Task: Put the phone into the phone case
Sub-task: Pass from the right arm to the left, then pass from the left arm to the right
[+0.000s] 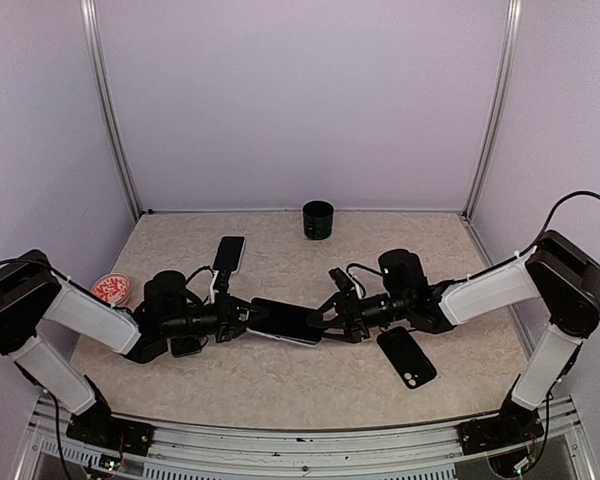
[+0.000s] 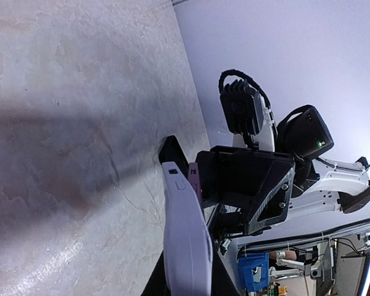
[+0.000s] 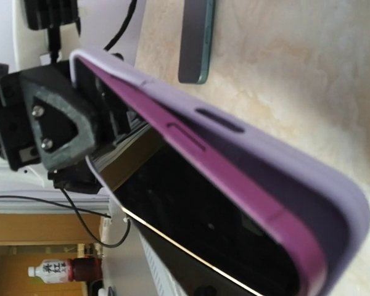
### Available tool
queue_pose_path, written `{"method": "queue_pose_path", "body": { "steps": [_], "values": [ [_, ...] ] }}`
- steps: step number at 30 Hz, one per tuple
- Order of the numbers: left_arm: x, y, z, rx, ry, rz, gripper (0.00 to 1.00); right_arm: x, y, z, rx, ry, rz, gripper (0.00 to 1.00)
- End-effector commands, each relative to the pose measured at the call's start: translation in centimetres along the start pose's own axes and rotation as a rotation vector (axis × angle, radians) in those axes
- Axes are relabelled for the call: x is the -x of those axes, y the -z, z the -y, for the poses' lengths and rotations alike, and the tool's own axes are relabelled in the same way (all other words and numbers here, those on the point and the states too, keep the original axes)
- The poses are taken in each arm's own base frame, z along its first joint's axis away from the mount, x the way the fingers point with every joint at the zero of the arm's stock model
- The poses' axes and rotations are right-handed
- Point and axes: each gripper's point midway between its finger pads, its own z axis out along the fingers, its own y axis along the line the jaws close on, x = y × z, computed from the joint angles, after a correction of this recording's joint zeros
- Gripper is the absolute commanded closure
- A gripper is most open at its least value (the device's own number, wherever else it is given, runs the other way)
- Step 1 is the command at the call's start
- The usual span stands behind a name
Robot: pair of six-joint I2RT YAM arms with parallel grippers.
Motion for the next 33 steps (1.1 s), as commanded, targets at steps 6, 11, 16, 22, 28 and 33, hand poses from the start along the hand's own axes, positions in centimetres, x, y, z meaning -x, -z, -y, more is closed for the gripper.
{"method": "queue_pose_path", "body": {
  "steps": [6, 11, 16, 22, 28, 33],
  "values": [
    [1.4, 0.6, 4.1, -0.111, -0.144, 0.017, 1.0, 0.9, 2.7, -1.5, -0.024, 0.116, 0.041, 0.34],
    [1.6, 1.2, 5.8, -0.145, -0.209, 0.029, 1.0, 0.7, 3.3, -2.7, -0.006, 0.184, 0.041, 0.35],
    [1.7, 1.9, 7.5, -0.186, -0.264, 0.038, 1.0, 0.8, 3.9, -3.6, -0.007, 0.25, 0.053, 0.35],
    [1.2, 2.5, 9.5, -0.263, -0.312, 0.016, 1.0, 0.6, 3.7, -4.4, 0.055, 0.297, 0.031, 0.35],
    [-0.8, 1.7, 10.5, -0.305, -0.364, -0.132, 1.0, 0.6, 3.7, -6.3, 0.093, 0.426, -0.014, 0.35],
    [-2.5, 1.2, 11.2, -0.327, -0.427, -0.232, 1.0, 0.0, 3.6, -7.0, 0.117, 0.469, -0.084, 0.37]
  ]
}}
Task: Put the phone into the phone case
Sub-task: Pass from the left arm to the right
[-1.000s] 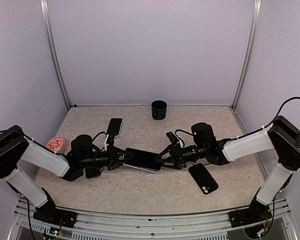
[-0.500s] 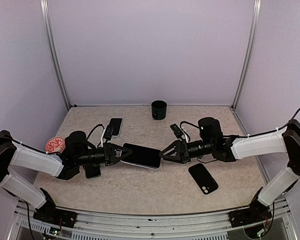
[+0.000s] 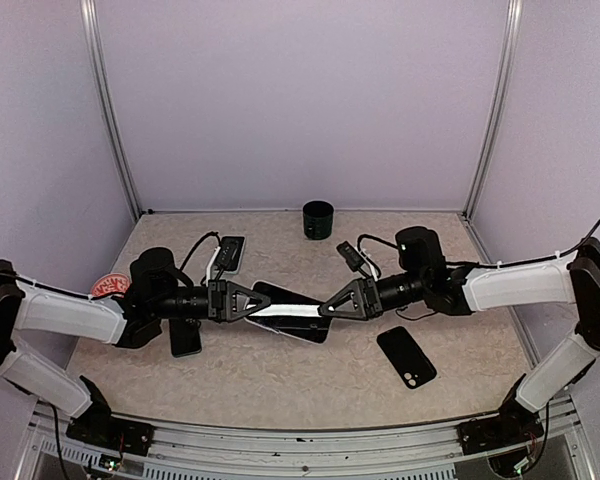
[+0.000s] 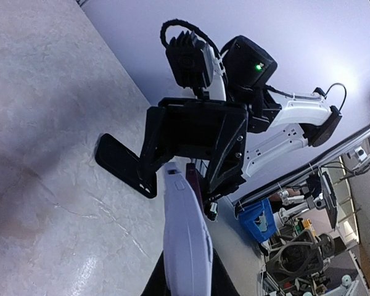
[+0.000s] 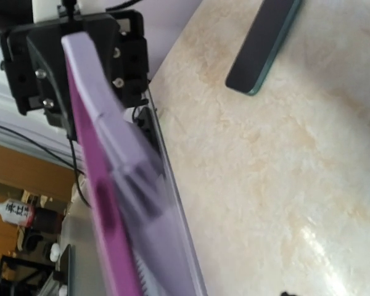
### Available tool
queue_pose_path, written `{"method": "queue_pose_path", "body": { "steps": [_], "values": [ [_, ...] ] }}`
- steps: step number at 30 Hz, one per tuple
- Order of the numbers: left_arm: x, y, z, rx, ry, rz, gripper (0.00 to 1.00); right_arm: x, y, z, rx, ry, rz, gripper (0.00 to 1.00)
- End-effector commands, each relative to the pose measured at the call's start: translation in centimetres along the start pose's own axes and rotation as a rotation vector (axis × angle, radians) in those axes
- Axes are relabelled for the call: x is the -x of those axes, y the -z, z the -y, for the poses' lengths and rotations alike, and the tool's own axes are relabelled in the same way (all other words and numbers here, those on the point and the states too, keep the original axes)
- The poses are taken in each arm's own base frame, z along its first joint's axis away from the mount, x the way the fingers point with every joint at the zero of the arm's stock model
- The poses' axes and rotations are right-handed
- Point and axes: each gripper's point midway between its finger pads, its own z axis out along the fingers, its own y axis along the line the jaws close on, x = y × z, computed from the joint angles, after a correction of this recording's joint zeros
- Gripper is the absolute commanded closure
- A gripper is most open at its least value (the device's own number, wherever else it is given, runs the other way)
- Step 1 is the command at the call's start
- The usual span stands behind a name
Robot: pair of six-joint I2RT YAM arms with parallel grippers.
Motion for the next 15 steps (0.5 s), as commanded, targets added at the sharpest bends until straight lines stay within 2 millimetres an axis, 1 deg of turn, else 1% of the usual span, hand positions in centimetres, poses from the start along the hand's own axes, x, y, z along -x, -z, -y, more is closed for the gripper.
{"method": "queue_pose_path", "body": {
  "steps": [1, 3, 8, 10, 15],
  "values": [
    [-0.9, -1.1, 3.5, -0.118, -0.122, -0.114, 1.0, 0.6, 0.0, -2.0, 0.075, 0.111, -0.049, 0.37],
    [-1.3, -1.5, 3.9, -0.123, -0.135, -0.141, 1.0, 0.5, 0.0, -2.8, 0.113, 0.119, -0.058, 0.37],
    [-2.6, -2.4, 3.6, -0.1, -0.143, -0.208, 1.0, -0.1, -0.2, -4.5, 0.21, 0.12, -0.088, 0.37],
    [-2.9, -2.6, 3.4, -0.097, -0.14, -0.219, 1.0, -0.6, -0.6, -5.0, 0.234, 0.125, -0.113, 0.38],
    [-2.8, -2.8, 3.3, -0.093, -0.145, -0.223, 1.0, -1.8, -1.9, -6.1, 0.249, 0.152, -0.175, 0.4]
  ]
}}
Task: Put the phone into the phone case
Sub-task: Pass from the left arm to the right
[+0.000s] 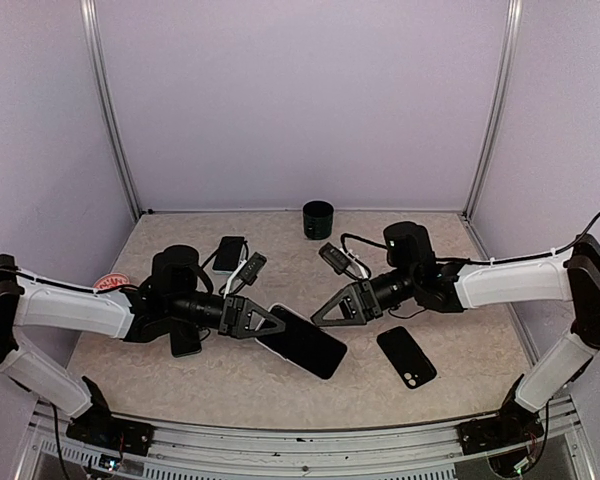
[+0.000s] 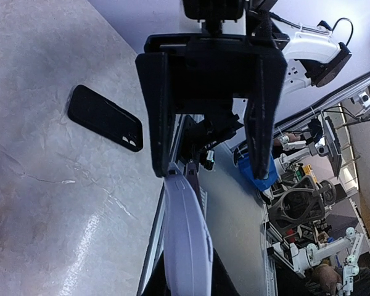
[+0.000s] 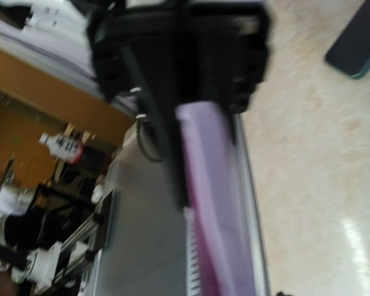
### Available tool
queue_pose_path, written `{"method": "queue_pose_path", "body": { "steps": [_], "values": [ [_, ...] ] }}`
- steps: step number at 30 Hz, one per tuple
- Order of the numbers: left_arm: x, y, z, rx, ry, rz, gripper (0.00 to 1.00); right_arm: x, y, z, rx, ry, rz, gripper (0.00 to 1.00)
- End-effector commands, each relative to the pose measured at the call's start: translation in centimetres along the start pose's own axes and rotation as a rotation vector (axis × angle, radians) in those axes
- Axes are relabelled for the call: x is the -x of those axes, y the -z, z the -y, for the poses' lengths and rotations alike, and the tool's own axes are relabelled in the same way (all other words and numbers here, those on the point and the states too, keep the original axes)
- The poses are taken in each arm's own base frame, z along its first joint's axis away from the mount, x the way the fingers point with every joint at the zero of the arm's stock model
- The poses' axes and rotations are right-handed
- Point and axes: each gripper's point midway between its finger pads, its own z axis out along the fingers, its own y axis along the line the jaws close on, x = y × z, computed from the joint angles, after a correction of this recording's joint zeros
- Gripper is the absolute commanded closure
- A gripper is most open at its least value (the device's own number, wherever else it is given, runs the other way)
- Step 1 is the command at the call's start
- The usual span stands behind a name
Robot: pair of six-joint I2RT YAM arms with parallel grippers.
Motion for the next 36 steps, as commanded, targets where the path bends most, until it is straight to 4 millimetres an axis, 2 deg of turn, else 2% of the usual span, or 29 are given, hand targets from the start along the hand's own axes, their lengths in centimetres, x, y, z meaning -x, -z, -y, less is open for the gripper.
{"method": "queue_pose_path", "body": {
  "steps": [1, 8, 13, 16, 21, 26, 28, 36],
  "values": [
    [1.4, -0.3, 1.5, -0.04, -0.077, 0.009, 1.0, -0.5, -1.5, -1.7, 0.059, 0.05, -0.064, 0.4],
    [1.6, -0.5, 1.2, -0.029, -0.073, 0.011, 1.0, -1.7, -2.3, -1.7, 0.049, 0.052, -0.103, 0.51],
    [1.7, -0.5, 1.4, -0.032, -0.077, 0.011, 1.0, -2.5, -2.7, -0.7, 0.02, 0.037, -0.123, 0.51],
    [1.7, -0.6, 1.4, -0.035, -0.078, 0.009, 1.0, -2.8, -3.1, -0.4, 0.005, 0.039, -0.136, 0.49],
    [1.6, -0.7, 1.8, -0.048, -0.088, 0.001, 1.0, -2.6, -3.2, 0.9, -0.077, 0.046, -0.13, 0.38],
    [1.5, -0.7, 1.9, -0.047, -0.088, -0.002, 1.0, -2.1, -3.1, 0.9, -0.095, 0.056, -0.118, 0.38],
    [1.5, -0.7, 1.9, -0.044, -0.088, -0.003, 1.0, -2.1, -3.1, 0.8, -0.082, 0.053, -0.123, 0.42],
    [1.4, -0.7, 1.7, -0.038, -0.088, -0.005, 1.0, -3.1, -3.2, 0.4, -0.001, 0.026, -0.148, 0.71]
  ]
}}
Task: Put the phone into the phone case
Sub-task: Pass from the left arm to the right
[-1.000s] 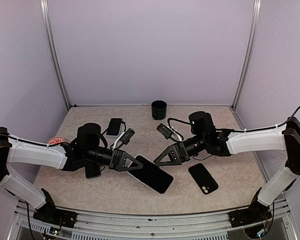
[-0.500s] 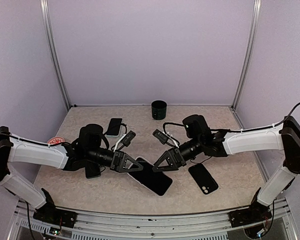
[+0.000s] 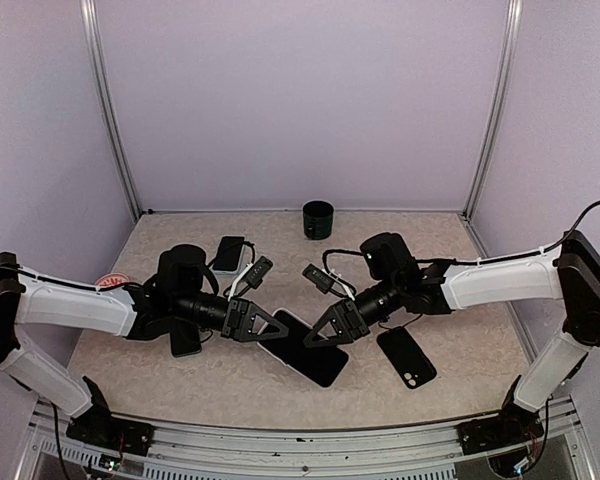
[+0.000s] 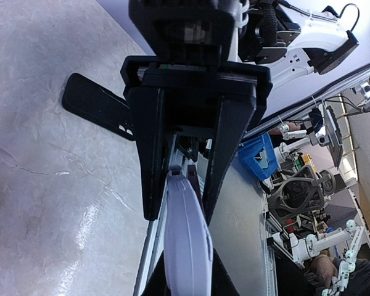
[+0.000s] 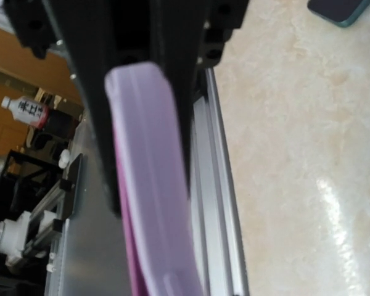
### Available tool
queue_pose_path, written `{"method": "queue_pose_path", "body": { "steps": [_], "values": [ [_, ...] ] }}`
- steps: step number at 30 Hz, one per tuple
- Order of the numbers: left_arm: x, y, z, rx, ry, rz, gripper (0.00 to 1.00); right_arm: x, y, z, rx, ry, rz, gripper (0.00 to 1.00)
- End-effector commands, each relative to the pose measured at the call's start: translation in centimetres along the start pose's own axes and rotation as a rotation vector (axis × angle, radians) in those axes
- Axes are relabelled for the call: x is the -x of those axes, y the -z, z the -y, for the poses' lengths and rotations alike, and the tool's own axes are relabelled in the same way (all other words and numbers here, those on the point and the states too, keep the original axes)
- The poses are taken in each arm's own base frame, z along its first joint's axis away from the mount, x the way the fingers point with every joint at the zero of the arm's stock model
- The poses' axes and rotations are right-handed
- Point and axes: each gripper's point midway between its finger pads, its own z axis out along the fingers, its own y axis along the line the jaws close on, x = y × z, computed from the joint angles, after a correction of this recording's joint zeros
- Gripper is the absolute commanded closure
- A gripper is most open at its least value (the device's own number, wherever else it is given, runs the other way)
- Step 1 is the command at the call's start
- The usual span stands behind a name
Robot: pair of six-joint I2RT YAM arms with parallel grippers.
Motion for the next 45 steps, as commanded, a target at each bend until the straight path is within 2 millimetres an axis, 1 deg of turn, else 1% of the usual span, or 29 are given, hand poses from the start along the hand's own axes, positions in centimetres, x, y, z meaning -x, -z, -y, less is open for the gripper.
{"method": "queue_pose_path", "body": {
  "steps": [1, 3, 8, 11, 12, 15, 16, 18, 19, 23, 33, 36, 38, 43, 45],
  "values": [
    [2.2, 0.0, 1.9, -0.04, -0.094, 0.052, 1.0, -0.2, -0.1, -1.0, 0.071, 0.008, -0.013, 0.76],
    [2.2, 0.0, 1.8, -0.038, -0.091, 0.05, 1.0, -0.2, -0.1, -0.9, 0.068, 0.004, -0.014, 0.84],
    [2.2, 0.0, 1.6, -0.031, -0.088, 0.054, 1.0, -0.3, -0.1, -0.6, 0.055, 0.005, -0.014, 0.99],
    [2.2, 0.0, 1.5, -0.025, -0.084, 0.058, 1.0, -0.3, -0.2, -0.6, 0.054, 0.003, -0.015, 1.0],
    [2.2, 0.0, 1.4, -0.023, -0.081, 0.058, 0.98, -0.3, -0.2, -0.6, 0.054, 0.002, -0.015, 1.0],
    [2.2, -0.1, 1.3, -0.022, -0.074, 0.054, 0.89, -0.1, -0.2, -0.5, 0.053, 0.001, -0.012, 1.0],
    [2.1, -0.2, 1.2, -0.021, -0.072, 0.052, 0.81, -0.1, -0.2, -0.6, 0.053, 0.002, -0.011, 1.0],
    [2.1, -0.2, 1.1, -0.02, -0.069, 0.05, 0.6, 0.0, -0.2, -0.6, 0.053, 0.0, -0.009, 1.0],
    [2.0, -0.2, 1.0, -0.02, -0.068, 0.048, 0.55, 0.1, -0.2, -0.6, 0.053, 0.002, -0.007, 1.0],
    [1.7, -0.4, 0.8, -0.019, -0.058, 0.037, 0.48, 0.5, -0.1, -0.8, 0.051, 0.006, 0.001, 1.0],
    [0.9, -0.9, -0.9, 0.039, -0.029, 0.001, 0.47, 1.2, 0.3, -1.5, 0.051, 0.032, 0.017, 1.0],
    [0.8, -1.0, -1.2, 0.047, -0.024, -0.003, 0.48, 1.4, 0.4, -1.7, 0.05, 0.042, 0.023, 1.0],
    [0.7, -1.1, -1.2, 0.044, -0.025, -0.009, 0.54, 1.5, 0.4, -1.7, 0.046, 0.042, 0.024, 1.0],
    [0.5, -1.4, -1.1, 0.038, -0.025, -0.017, 0.75, 1.6, 0.4, -1.3, 0.029, 0.036, 0.026, 1.0],
    [0.5, -1.4, -1.1, 0.037, -0.024, -0.018, 0.8, 1.7, 0.4, -1.3, 0.024, 0.037, 0.031, 1.0]
  ]
}}
